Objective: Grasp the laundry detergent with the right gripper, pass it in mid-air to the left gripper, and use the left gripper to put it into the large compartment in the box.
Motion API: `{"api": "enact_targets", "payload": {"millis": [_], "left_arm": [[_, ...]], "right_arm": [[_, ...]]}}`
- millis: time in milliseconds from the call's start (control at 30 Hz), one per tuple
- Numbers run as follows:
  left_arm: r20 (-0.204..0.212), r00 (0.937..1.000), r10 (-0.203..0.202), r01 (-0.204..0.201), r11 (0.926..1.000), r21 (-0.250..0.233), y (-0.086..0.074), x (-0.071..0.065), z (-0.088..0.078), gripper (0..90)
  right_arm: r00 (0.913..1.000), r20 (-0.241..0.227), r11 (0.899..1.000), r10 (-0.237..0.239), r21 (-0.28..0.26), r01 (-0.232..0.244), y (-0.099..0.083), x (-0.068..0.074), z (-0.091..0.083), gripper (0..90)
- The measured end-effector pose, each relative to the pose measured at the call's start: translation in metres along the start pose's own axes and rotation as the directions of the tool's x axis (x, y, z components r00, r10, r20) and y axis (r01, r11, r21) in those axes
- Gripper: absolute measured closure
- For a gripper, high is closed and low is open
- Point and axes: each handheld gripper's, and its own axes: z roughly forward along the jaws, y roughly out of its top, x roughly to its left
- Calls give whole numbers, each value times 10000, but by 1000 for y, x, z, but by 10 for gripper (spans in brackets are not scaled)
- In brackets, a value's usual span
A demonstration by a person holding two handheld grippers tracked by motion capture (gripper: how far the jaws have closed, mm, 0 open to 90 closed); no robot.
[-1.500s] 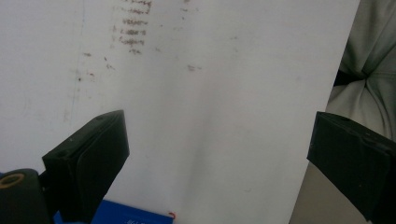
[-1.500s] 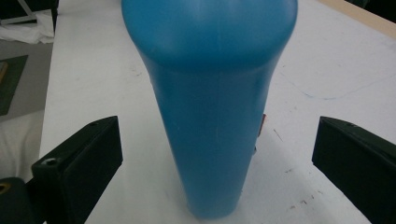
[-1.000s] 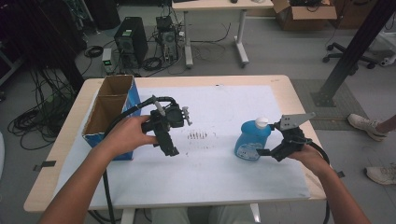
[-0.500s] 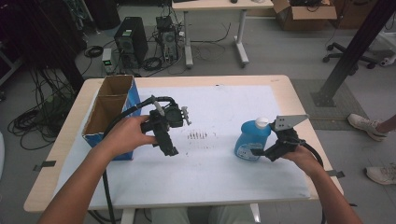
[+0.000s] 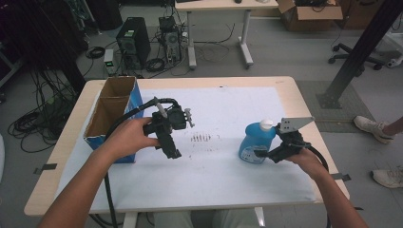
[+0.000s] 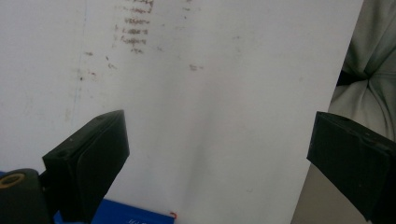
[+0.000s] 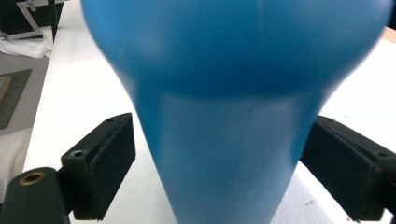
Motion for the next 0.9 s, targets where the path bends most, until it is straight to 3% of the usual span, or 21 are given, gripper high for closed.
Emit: {"api": "enact_targets", "payload": {"millis": [900], "left_arm": [[2, 10000, 12, -12, 10000, 60, 0, 1, 0, 59]], "right_arm": [[9996, -175, 9996, -215, -198, 212, 1, 0, -4, 332]]}}
